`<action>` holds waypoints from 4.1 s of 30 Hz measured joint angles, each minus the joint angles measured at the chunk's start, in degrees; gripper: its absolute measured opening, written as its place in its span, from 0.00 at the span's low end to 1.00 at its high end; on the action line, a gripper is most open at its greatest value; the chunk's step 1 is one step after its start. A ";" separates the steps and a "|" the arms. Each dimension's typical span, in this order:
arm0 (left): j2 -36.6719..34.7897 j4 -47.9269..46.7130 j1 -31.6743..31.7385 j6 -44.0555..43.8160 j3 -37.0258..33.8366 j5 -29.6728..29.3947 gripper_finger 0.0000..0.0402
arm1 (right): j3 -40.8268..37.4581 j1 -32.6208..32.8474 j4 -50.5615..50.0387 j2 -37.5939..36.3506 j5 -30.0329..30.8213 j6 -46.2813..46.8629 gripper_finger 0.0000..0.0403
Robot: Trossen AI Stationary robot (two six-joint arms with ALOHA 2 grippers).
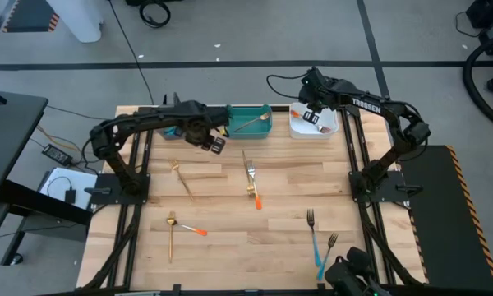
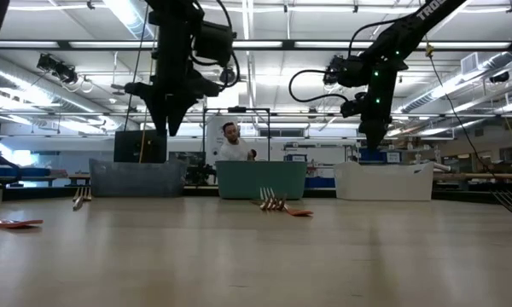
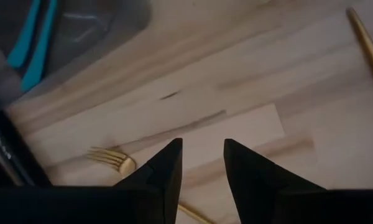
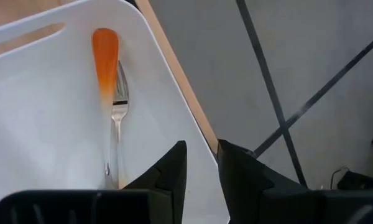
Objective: Sort silverware by color (type)
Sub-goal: Put the gold fork into the green bin, then put the blue fork into the black bin
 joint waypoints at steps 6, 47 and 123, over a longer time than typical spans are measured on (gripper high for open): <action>0.01 -4.00 -3.93 -8.16 0.00 -5.09 0.32 | 0.00 0.00 0.09 0.00 -0.23 0.10 0.24; -10.87 25.08 -12.36 -51.38 -39.89 -0.16 0.28 | 0.02 2.64 -12.64 -0.04 -10.33 16.55 0.24; 9.52 74.89 10.91 60.08 -10.21 6.80 0.21 | 0.02 2.73 -4.74 -0.04 -16.39 27.45 0.24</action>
